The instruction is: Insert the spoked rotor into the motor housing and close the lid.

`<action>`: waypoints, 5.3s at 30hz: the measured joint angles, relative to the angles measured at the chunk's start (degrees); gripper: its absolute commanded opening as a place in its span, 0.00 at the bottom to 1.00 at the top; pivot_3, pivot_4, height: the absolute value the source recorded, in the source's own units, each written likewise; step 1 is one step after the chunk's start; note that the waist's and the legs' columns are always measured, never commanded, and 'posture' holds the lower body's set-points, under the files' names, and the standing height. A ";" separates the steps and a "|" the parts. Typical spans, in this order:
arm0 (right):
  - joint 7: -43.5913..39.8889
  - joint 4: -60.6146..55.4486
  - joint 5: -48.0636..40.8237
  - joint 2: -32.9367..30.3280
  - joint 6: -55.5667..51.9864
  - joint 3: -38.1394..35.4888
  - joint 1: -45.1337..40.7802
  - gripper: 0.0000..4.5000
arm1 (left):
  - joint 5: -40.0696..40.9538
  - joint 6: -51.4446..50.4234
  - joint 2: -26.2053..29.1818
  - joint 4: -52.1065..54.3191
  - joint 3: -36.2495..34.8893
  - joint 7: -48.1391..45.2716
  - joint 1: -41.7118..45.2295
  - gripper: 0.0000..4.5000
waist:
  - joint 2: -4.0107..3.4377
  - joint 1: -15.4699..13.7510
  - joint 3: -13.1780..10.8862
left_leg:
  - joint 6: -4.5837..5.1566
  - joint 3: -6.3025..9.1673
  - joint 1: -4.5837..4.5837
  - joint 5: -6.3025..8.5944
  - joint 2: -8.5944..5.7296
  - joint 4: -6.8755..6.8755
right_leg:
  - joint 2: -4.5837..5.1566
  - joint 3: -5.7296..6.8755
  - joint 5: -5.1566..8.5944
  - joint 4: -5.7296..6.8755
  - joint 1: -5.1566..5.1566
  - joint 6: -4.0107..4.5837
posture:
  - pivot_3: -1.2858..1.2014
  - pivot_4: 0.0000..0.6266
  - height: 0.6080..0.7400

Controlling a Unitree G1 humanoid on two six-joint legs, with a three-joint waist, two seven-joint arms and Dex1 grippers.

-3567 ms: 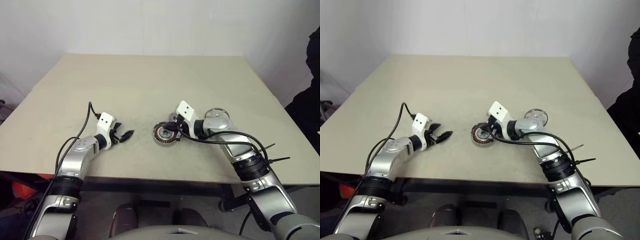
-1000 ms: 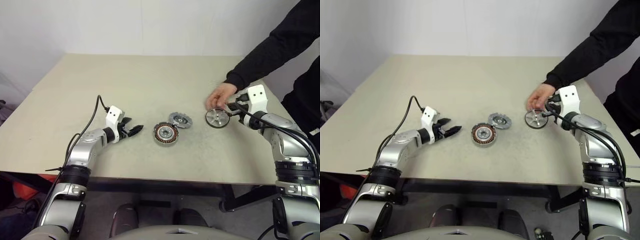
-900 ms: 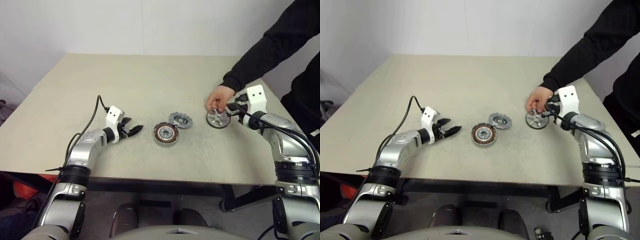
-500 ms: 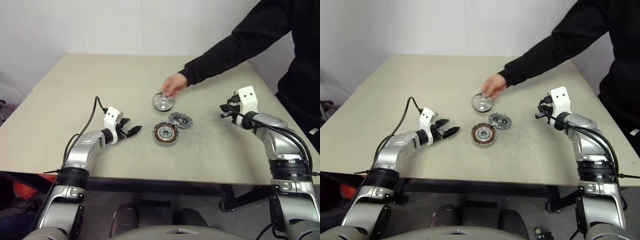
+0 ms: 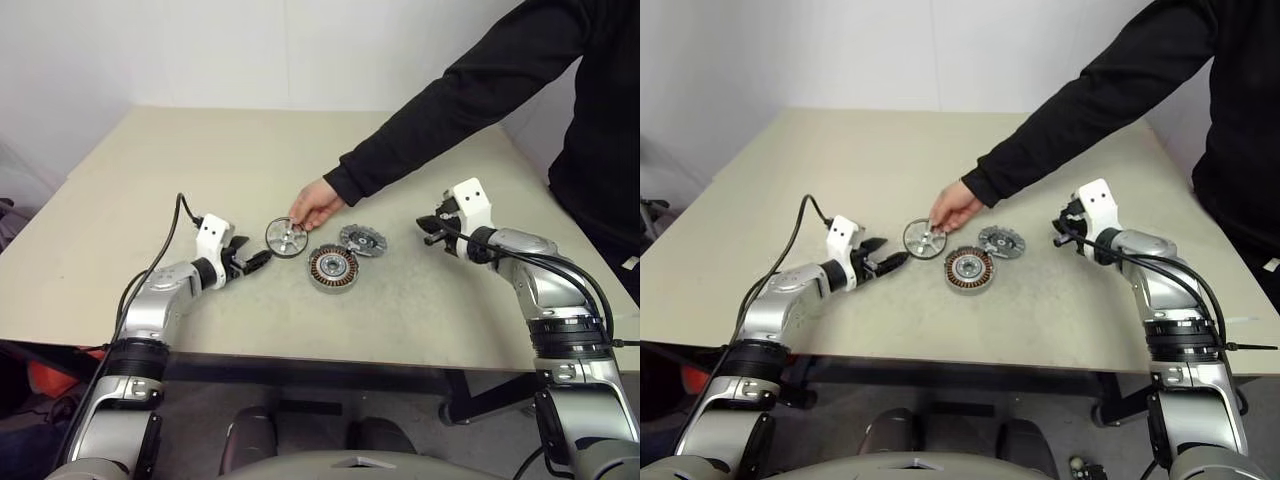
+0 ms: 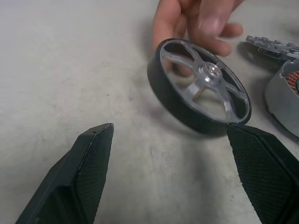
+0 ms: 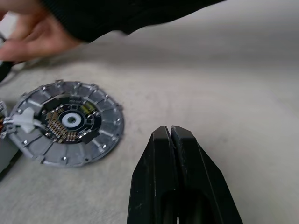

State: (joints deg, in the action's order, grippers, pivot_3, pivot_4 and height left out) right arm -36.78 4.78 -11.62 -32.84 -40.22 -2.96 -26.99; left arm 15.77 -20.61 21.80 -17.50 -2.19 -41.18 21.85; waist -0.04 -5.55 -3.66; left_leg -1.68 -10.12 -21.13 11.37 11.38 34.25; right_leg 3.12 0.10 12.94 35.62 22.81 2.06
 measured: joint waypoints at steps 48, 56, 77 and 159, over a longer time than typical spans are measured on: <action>-4.30 -1.82 -1.54 3.25 3.01 8.15 -0.85 0.41 | 19.72 -24.34 -12.62 -8.65 -14.75 7.17 8.46 0.91 | 0.01 -0.46 0.00 | 0.07 0.09 -0.05 0.03 -0.30 0.00 | 0.27 0.11 0.00 -0.16 -0.21 -0.01 | 0.52 0.00 1.00; -3.43 -1.20 -1.52 3.44 3.05 8.14 -0.87 0.41 | 20.35 -24.82 -13.79 -9.25 -15.56 9.44 9.34 0.91 | 0.02 -0.02 -0.01 | 0.08 0.13 -0.04 0.04 -0.19 0.00 | 0.20 0.20 0.00 -0.17 -0.20 -0.01 | 0.52 0.00 1.00; -1.66 0.11 -1.53 4.27 3.03 7.95 -1.77 0.42 | 23.43 -24.43 -15.03 -13.12 -20.00 13.91 11.73 0.20 | 0.02 -0.02 -0.01 | 0.14 0.15 0.08 0.07 -0.19 0.00 | 0.21 0.26 0.00 -0.26 -0.37 -0.02 | 0.52 0.00 1.00; 2.12 14.74 3.56 14.95 13.53 9.50 -9.83 0.42 | 13.80 -9.81 -13.76 -10.00 -8.82 15.23 9.44 0.20 | 0.09 0.10 -0.06 | 0.29 0.22 -0.11 0.16 -0.13 -0.03 | 0.20 0.48 0.00 -0.58 -0.47 -0.03 | 0.52 0.00 1.00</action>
State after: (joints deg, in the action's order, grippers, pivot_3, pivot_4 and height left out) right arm -34.66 19.52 -8.06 -17.89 -26.69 6.54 -36.82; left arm 29.57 -30.42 8.04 -27.50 -11.00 -25.95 31.29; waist 0.05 -5.45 -3.72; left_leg -1.39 -9.90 -21.24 11.52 11.24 34.21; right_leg 3.32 0.57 12.94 35.04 22.35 2.03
